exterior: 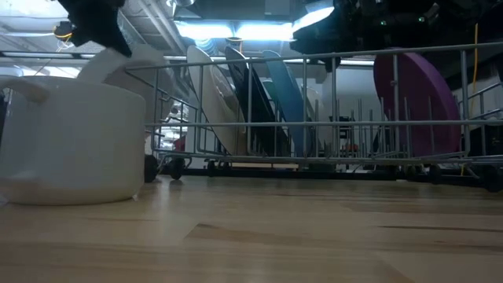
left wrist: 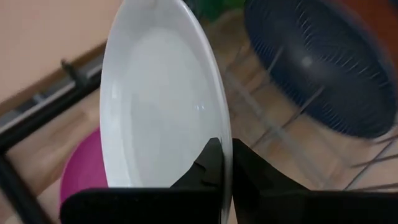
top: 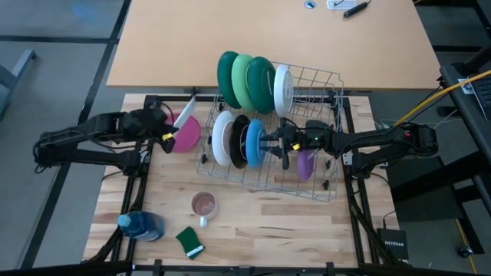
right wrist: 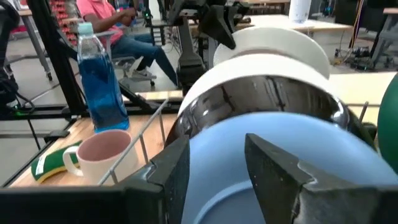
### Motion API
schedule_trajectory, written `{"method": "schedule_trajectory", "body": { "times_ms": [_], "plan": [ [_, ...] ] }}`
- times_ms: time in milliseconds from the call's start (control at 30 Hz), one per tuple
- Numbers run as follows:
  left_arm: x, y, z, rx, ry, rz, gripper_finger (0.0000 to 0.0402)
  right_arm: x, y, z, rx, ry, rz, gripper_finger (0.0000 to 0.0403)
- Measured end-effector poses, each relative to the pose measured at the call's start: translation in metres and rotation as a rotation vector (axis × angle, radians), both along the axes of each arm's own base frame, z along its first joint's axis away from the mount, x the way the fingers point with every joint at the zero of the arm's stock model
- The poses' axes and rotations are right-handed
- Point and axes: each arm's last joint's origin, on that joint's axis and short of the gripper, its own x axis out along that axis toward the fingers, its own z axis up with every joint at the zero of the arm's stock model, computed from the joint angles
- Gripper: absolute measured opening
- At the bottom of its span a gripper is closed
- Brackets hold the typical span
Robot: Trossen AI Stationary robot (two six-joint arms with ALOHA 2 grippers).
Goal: Sort dishes
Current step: Put the white plate into the dishwasher rack
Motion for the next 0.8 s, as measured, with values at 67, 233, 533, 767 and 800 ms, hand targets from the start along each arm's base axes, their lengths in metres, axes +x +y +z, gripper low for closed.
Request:
{"method": "schedule_trajectory", "body": {
  "times_ms": [67,233,533,767,800],
  "plan": [
    [-0.003,-0.001,0.005,0.022,-0.047,-0.011,0.0001,0.0,0.0,0.001,-0.002,-0.013,0.0,0.016],
    [-0.012,-0.002,0.017,0.082,-0.176,-0.033,0.0001,0.0,0.0,0.002,-0.003,-0.019,0.0,0.016],
    [-0.023,-0.004,0.042,0.231,-0.395,-0.079,0.0001,0.0,0.0,0.003,-0.005,-0.035,-0.001,0.016],
    [-0.024,-0.005,0.057,0.311,-0.525,-0.095,0.0,0.0,-0.003,0.01,-0.019,-0.098,-0.092,0.016],
    [-0.024,-0.005,0.059,0.321,-0.544,-0.104,0.0,0.0,-0.003,0.011,-0.021,-0.107,-0.115,0.016]
  ]
}}
